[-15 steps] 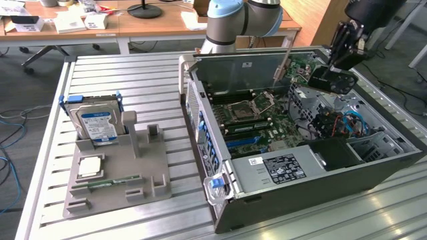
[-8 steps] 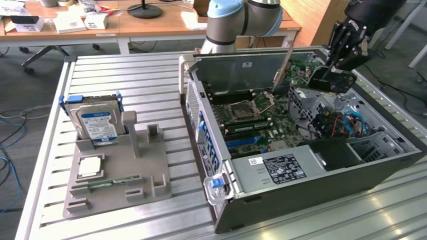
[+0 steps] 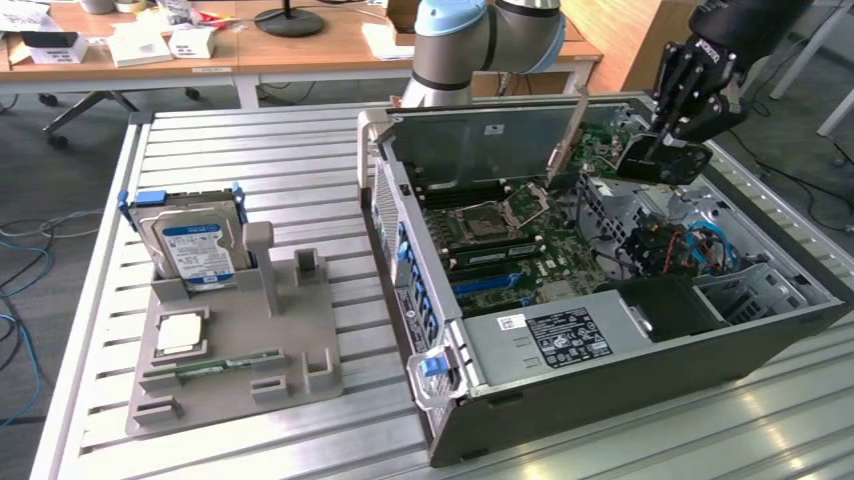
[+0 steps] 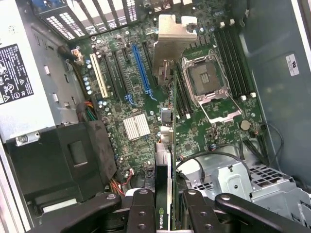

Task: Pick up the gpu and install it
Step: 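Insert the gpu into the slot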

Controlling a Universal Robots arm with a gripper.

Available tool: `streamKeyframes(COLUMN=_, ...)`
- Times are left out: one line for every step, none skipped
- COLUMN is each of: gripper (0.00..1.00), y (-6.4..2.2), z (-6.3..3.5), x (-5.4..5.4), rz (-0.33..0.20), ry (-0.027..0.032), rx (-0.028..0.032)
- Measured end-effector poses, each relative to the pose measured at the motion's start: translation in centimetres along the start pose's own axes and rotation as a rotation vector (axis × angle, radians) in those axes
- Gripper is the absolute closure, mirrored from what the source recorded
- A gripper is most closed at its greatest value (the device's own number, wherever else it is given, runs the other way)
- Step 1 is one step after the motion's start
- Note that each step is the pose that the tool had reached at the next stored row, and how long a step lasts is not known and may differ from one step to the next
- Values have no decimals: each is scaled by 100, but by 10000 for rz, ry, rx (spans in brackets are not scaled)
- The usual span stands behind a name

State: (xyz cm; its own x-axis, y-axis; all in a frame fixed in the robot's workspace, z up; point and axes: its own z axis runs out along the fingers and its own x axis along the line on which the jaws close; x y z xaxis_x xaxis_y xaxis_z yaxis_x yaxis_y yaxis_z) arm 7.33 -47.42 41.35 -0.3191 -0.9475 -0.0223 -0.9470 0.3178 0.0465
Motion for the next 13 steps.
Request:
streamKeyframes(gripper=73, y=0, z=0, x=0, rz=0, ry=0, rx=0)
streamKeyframes(gripper=73, y=0, z=0, x=0, rz=0, ry=-1, rx=0)
streamKeyframes(gripper=73, y=0, z=1, x=-1, rz=-4, ry=-1, rx=0)
streamKeyframes(gripper=73, y=1, z=1, x=-2, rz=-39, ry=1, rx=0)
streamKeyframes(gripper=73, y=1, z=1, x=-2, rz=-137, ry=6, rx=-3)
streamKeyframes(gripper=73, y=1, z=2, x=-2, rz=-291, ry=12, rx=-6)
streamKeyframes(gripper=73, y=1, z=3, x=-2, rz=-482, ry=21, rx=-10)
streamKeyframes(gripper=73, y=1, z=3, x=-2, rz=-662, ry=30, rx=-14)
streamKeyframes(gripper=73, y=1, z=4, x=-2, rz=-843, ry=38, rx=-18)
streamKeyframes(gripper=73, y=1, z=5, x=-2, rz=-1021, ry=46, rx=-23)
streamKeyframes(gripper=73, y=1, z=6, x=-2, rz=-1201, ry=55, rx=-26)
streamKeyframes(gripper=73, y=1, z=7, x=-2, rz=-1380, ry=64, rx=-30)
streamKeyframes(gripper=73, y=1, z=8, x=-2, rz=-1560, ry=72, rx=-35)
